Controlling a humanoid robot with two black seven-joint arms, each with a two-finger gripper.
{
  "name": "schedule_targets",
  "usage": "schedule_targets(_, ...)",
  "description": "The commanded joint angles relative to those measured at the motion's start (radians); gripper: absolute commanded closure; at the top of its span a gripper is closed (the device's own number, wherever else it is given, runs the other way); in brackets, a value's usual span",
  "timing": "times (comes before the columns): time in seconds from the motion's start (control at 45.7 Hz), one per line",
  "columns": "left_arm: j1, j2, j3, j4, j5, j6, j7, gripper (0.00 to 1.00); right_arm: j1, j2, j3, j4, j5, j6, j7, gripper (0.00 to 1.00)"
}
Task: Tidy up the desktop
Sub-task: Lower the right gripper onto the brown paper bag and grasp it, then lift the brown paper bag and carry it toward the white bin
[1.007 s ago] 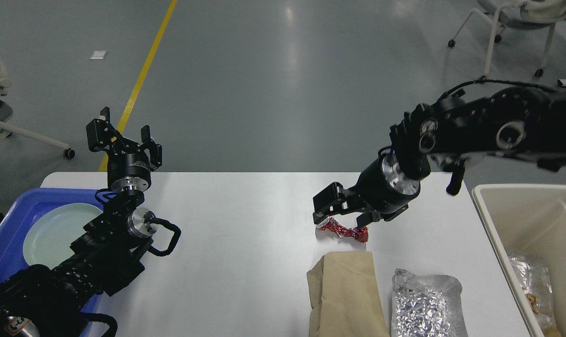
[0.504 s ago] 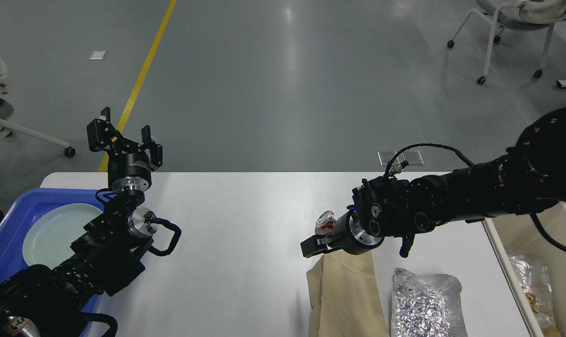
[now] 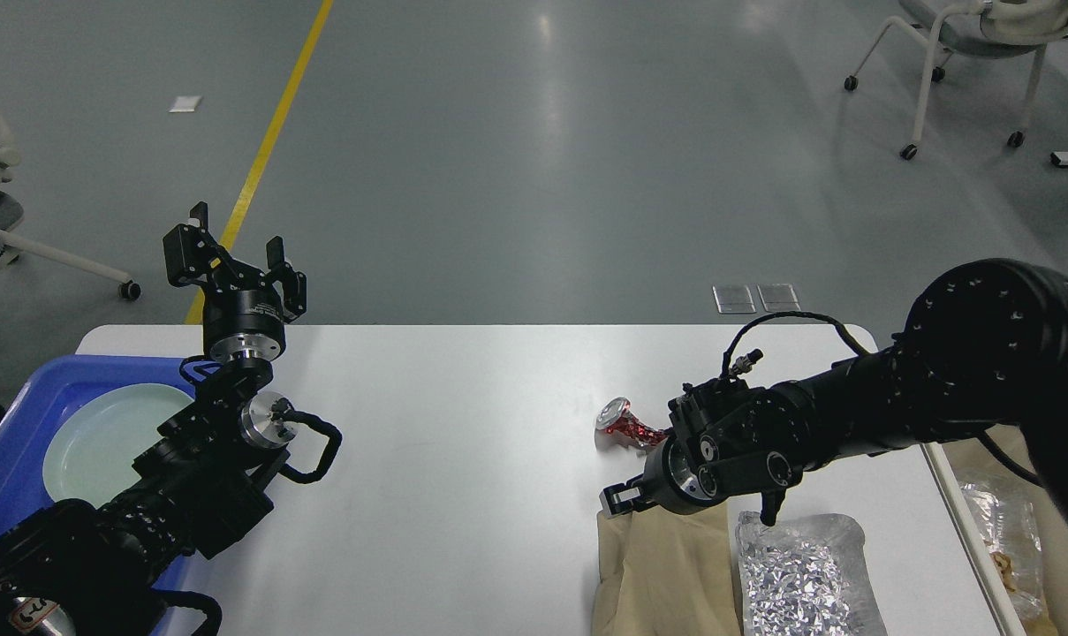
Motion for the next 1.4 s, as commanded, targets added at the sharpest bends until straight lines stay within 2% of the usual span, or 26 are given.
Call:
schedule_targets(0.0,0.000,-0.001,0.000,0.000,0.000,0.000,0.000,0.00,-0.012,0.000,-0.001,0.002,0.001,0.006,0.001,1.00)
schedule_targets(0.307,0.000,0.000,0.000,0.000,0.000,0.000,0.000,0.00,0.017,-0.001,0.005,0.023,0.004,0.023,0.006,1.00)
schedule_targets(0.504,0.000,0.000,0.000,0.000,0.000,0.000,0.000,0.00,0.152,-0.029,0.033,0.101,0.017,0.132,0.015,1.00)
schedule_targets(0.591,0.000,0.000,0.000,0.000,0.000,0.000,0.000,0.00,0.238,-0.079,0.080,0.157,0.020,0.218,0.018,1.00)
schedule_targets(0.81,0.000,0.000,0.000,0.000,0.000,0.000,0.000,0.00,0.459,-0.239,0.235,0.218,0.158,0.586,0.031,1.00)
schedule_targets(0.92,0.000,0.000,0.000,0.000,0.000,0.000,0.000,0.00,0.562,-0.314,0.283,0.218,0.228,0.709,0.040,1.00)
schedule_targets(1.117,0.000,0.000,0.000,0.000,0.000,0.000,0.000,0.00,0.729,-0.466,0.343,0.218,0.294,0.864,0.044,1.00)
schedule_targets(1.38,0.000,0.000,0.000,0.000,0.000,0.000,0.000,0.00,0.925,-0.668,0.463,0.210,0.379,0.865,0.046,1.00)
